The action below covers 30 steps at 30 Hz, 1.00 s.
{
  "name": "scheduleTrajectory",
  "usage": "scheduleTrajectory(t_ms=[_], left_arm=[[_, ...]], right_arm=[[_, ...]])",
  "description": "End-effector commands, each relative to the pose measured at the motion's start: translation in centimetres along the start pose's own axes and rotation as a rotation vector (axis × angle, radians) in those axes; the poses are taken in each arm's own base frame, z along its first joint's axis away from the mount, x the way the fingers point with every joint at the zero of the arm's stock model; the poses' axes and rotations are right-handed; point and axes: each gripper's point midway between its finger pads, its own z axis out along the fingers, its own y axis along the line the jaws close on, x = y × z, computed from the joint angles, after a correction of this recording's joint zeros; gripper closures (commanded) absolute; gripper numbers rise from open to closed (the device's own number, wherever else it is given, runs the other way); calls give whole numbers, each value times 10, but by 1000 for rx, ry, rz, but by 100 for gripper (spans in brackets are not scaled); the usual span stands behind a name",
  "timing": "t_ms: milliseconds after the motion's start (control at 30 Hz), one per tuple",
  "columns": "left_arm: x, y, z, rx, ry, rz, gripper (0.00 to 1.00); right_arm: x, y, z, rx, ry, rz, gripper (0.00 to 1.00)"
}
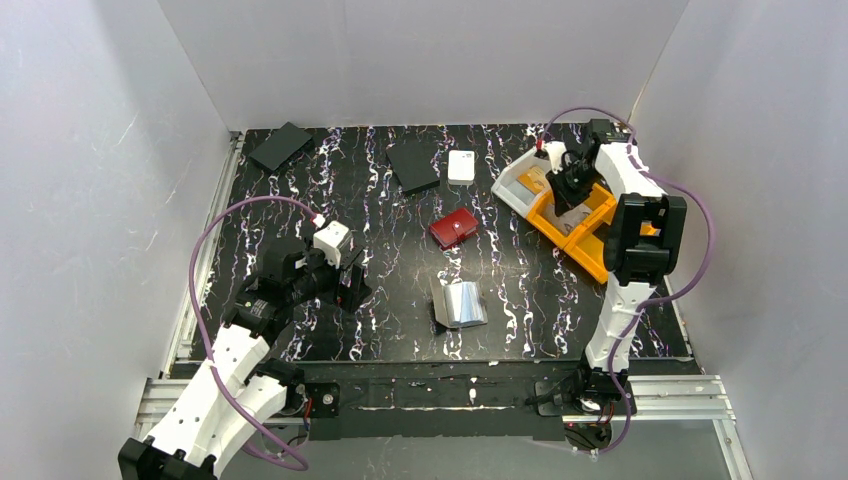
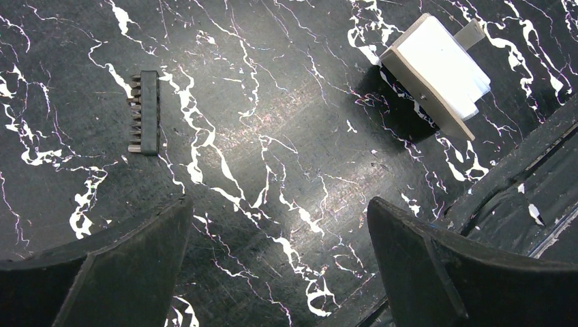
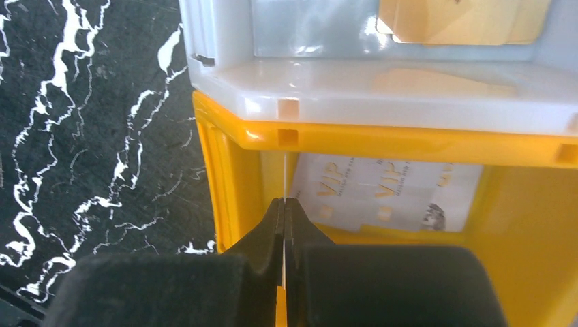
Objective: Take the credit cards out of the card holder
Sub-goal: Place the credit card in the storage box.
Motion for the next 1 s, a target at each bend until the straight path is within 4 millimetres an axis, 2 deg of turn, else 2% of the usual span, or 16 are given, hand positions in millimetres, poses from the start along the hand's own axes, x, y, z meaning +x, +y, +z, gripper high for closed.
scheduleTrajectory(t_ms=[0,167,367,633,967], left_arm=[[-10,1,-3,-4,-24,23,1],[-10,1,-3,-2,-22,24,1],[-9,1,-3,-7,-22,24,1],[-9,2,-3,-10,-20,25,1],[-8,3,-2,-14,-14,24,1]], right_arm=[[-5,8,10,-55,-51,35,99],[0,5,18,-39,-41,54,99],[7,-9,22,37,-24,67,99],[5,-38,10,168,-22,61,99],[-9,-66,0,265,-32,36,99]])
